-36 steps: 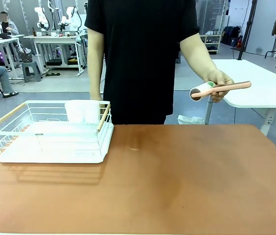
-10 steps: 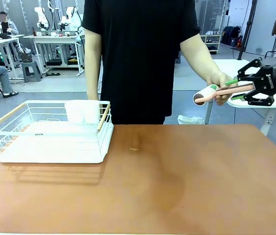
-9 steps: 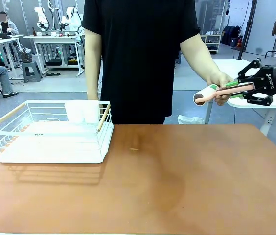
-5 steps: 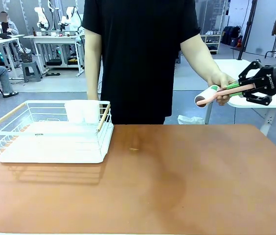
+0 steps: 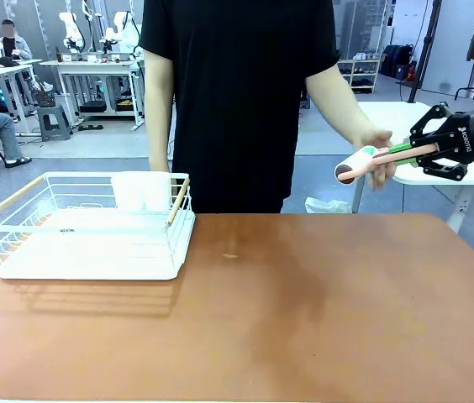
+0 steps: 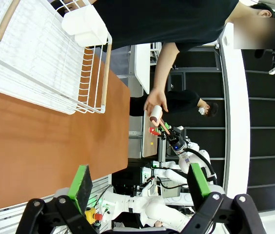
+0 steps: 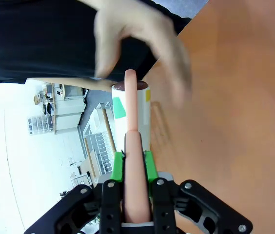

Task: Clean the table.
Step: Pick up the Lint Roller when the human hands it over, then clean the table with the Lint Roller when the human lifts the Dish drying rack.

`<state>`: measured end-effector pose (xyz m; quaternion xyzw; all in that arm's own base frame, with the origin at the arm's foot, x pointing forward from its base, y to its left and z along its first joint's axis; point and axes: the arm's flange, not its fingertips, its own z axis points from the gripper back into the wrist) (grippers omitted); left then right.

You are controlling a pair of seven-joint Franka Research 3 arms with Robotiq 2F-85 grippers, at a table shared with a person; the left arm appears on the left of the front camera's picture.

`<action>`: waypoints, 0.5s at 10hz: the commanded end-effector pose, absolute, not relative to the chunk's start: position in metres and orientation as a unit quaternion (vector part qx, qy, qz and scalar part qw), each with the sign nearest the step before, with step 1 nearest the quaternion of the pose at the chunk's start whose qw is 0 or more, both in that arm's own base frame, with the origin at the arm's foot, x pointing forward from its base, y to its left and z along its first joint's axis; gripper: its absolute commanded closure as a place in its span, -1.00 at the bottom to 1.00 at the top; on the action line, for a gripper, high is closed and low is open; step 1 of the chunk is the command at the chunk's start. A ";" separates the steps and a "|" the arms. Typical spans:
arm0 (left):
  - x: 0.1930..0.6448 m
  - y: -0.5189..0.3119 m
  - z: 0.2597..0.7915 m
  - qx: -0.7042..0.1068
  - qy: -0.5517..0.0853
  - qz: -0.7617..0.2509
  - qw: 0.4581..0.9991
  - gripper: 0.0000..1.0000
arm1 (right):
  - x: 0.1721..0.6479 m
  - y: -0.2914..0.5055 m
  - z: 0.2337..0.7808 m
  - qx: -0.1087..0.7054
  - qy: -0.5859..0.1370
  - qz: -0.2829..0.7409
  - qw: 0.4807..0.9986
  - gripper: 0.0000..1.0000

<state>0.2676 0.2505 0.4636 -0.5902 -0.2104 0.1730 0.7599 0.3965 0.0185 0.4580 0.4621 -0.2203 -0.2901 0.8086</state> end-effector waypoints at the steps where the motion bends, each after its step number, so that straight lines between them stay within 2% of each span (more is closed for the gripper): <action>1: 0.265 0.252 0.464 -0.598 -0.213 0.169 0.754 -1.00 | 0.396 0.019 0.458 0.462 -0.220 -0.290 0.809 0.96; 5: 0.265 0.252 0.464 -0.598 -0.213 0.169 0.754 -1.00 | 0.396 0.019 0.458 0.462 -0.220 -0.290 0.809 0.96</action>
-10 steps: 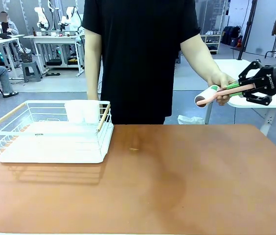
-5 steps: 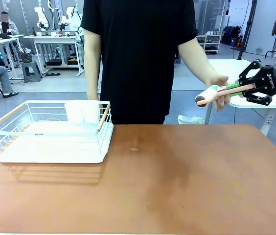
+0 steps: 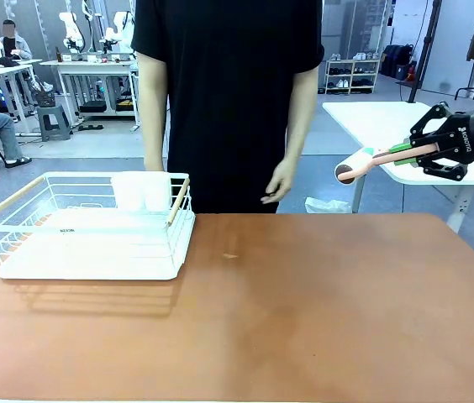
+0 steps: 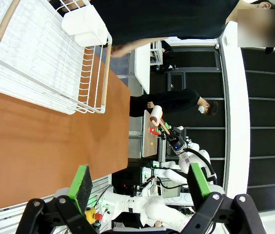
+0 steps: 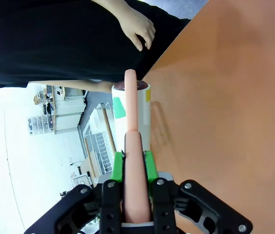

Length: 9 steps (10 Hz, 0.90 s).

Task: Clean the table.
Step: Clean the table with the Lint Roller when the human lifts the Dish drying rack.

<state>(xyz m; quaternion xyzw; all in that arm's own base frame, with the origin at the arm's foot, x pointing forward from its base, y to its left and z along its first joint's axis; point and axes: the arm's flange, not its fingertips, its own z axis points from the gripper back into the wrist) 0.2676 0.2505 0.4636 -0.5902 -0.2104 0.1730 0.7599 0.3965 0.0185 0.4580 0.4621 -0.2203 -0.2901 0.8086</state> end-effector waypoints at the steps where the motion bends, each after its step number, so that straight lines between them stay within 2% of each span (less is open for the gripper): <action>1: 0.265 0.252 0.464 -0.598 -0.213 0.169 0.754 -1.00 | 0.396 0.019 0.458 0.462 -0.220 -0.290 0.809 0.96; 9: 0.265 0.252 0.464 -0.598 -0.213 0.169 0.754 -1.00 | 0.396 0.019 0.458 0.462 -0.220 -0.290 0.809 0.96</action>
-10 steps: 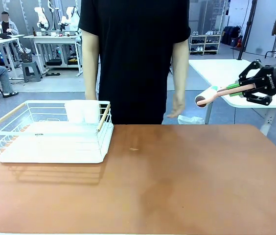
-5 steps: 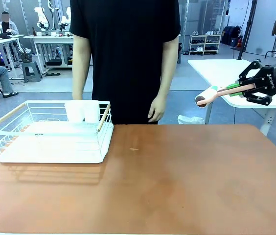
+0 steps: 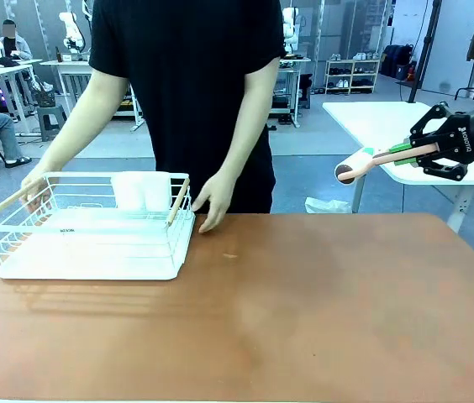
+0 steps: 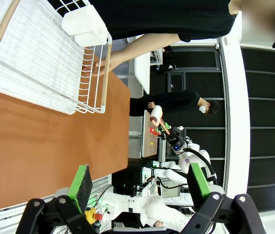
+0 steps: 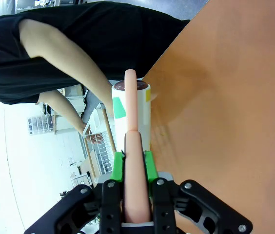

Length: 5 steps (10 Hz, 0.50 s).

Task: Clean the table.
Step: Clean the table with the Lint Roller when the human lifts the Dish drying rack.

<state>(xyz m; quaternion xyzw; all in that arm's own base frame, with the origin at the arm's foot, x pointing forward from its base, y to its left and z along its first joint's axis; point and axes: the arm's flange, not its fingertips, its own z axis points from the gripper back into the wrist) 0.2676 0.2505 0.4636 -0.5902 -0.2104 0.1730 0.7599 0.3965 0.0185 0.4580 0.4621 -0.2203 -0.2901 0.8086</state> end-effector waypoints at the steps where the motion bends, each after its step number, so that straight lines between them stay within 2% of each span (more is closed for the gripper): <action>1: 0.265 0.252 0.464 -0.598 -0.213 0.169 0.754 -1.00 | 0.396 0.019 0.458 0.462 -0.220 -0.290 0.809 0.96; 5: 0.265 0.252 0.464 -0.598 -0.213 0.169 0.754 -1.00 | 0.396 0.019 0.458 0.462 -0.220 -0.290 0.809 0.96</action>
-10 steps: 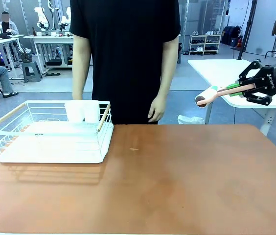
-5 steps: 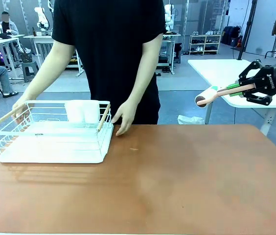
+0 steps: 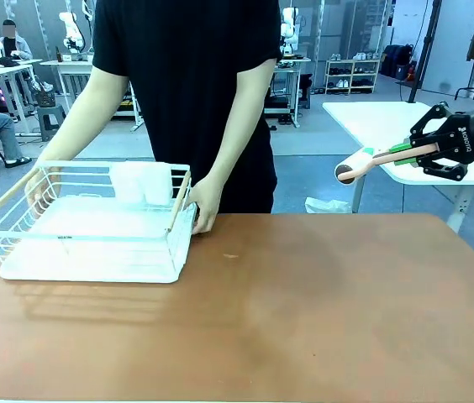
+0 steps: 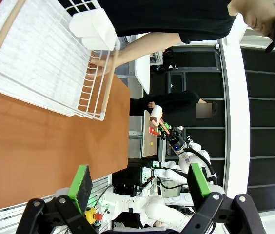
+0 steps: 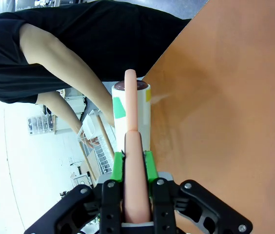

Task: Clean the table.
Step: Clean the table with the Lint Roller when the human lifts the Dish drying rack.

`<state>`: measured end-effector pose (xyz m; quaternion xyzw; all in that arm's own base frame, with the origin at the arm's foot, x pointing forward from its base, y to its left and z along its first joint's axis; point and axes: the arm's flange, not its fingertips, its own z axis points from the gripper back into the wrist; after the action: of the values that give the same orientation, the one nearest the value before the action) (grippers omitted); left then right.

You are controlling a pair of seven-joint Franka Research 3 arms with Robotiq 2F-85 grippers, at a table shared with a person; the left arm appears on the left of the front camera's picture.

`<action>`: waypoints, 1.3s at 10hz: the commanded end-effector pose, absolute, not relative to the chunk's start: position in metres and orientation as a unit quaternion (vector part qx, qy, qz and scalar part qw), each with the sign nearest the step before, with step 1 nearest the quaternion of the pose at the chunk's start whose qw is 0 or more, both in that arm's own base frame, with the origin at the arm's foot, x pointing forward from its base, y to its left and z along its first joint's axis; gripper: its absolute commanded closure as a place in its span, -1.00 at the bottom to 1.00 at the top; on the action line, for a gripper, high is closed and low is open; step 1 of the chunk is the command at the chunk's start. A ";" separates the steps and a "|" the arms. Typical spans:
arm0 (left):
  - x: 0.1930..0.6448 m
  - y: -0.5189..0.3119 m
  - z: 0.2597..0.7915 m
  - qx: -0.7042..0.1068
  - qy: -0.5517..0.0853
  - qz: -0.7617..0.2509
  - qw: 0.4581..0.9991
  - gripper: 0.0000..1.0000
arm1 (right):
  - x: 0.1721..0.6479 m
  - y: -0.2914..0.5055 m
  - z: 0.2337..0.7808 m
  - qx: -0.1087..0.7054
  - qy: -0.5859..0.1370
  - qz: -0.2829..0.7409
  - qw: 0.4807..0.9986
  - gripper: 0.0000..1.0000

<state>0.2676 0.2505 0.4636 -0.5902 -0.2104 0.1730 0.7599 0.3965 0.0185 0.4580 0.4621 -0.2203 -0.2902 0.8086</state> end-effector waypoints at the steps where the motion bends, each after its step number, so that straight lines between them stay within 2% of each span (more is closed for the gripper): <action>1: 0.265 0.252 0.464 -0.598 -0.213 0.169 0.754 -1.00 | 0.396 0.019 0.458 0.462 -0.220 -0.290 0.809 0.96; 13: 0.265 0.252 0.464 -0.598 -0.213 0.169 0.754 -1.00 | 0.396 0.019 0.458 0.462 -0.220 -0.290 0.809 0.96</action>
<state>0.2676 0.2505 0.4636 -0.5902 -0.2104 0.1730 0.7599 0.3965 0.0185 0.4580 0.4621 -0.2203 -0.2902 0.8086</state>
